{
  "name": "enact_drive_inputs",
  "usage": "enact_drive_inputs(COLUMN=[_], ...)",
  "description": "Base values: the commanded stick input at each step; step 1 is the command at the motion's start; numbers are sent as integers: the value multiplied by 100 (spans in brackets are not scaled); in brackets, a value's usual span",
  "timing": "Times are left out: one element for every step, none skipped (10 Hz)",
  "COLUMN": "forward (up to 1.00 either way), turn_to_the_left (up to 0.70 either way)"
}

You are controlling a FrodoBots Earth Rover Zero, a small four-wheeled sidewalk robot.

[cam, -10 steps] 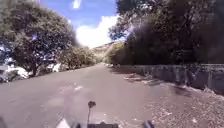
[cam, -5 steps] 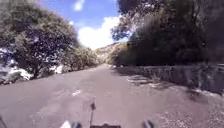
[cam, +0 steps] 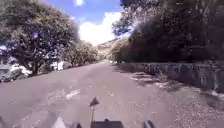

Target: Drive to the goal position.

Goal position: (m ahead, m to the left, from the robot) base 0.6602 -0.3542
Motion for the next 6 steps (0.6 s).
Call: enact_drive_inputs(forward=[70, 70, 70, 70, 70, 70], turn_to_the_left=[0, 0, 0, 0, 0, 0])
